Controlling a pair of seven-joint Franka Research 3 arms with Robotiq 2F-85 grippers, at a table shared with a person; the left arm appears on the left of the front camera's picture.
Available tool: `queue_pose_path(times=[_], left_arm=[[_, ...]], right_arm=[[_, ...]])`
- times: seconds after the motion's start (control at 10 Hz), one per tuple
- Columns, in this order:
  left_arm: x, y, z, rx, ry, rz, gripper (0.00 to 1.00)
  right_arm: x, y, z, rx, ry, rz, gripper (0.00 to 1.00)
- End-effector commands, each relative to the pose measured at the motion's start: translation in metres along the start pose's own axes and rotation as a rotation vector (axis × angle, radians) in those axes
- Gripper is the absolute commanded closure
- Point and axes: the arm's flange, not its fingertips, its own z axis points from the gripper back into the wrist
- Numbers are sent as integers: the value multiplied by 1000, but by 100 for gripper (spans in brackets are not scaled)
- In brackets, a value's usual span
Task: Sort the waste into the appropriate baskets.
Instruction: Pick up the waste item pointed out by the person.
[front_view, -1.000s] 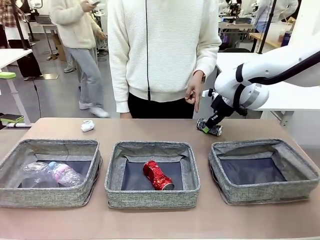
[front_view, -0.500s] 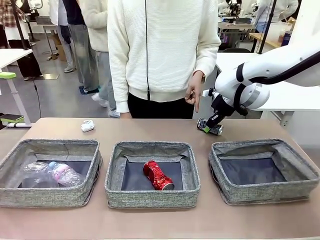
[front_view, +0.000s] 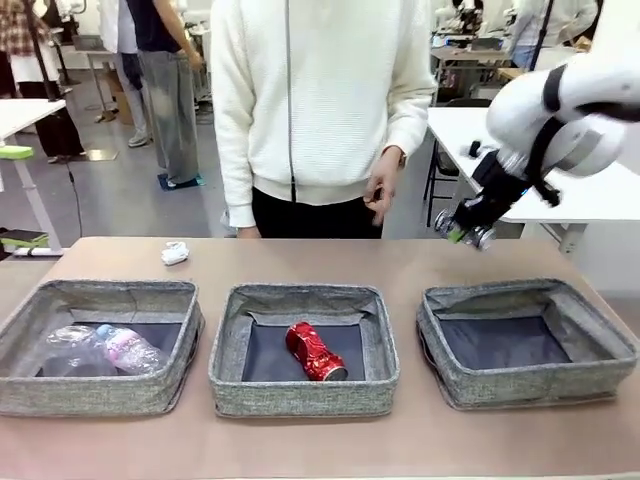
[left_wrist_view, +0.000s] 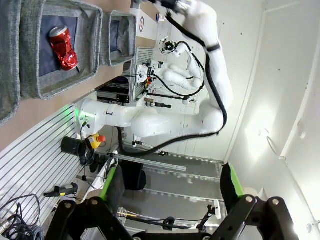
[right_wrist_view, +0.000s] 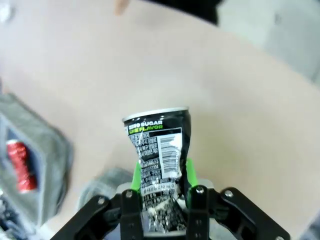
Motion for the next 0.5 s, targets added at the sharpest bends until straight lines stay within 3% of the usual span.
queue_pose_path(times=[0.0, 0.1, 0.2, 0.4], left_arm=[[-2, -4, 0, -20, 2, 14, 0], [-2, -4, 0, -20, 2, 14, 0], [-2, -4, 0, -20, 2, 14, 0], [-2, -4, 0, -20, 2, 14, 0]], right_arm=[[-67, 64, 83, 24, -50, -224, 99], [-82, 85, 99, 66, -78, -274, 99], [-96, 123, 114, 172, -221, -431, 99], [-109, 170, 108, 211, -278, -599, 99]])
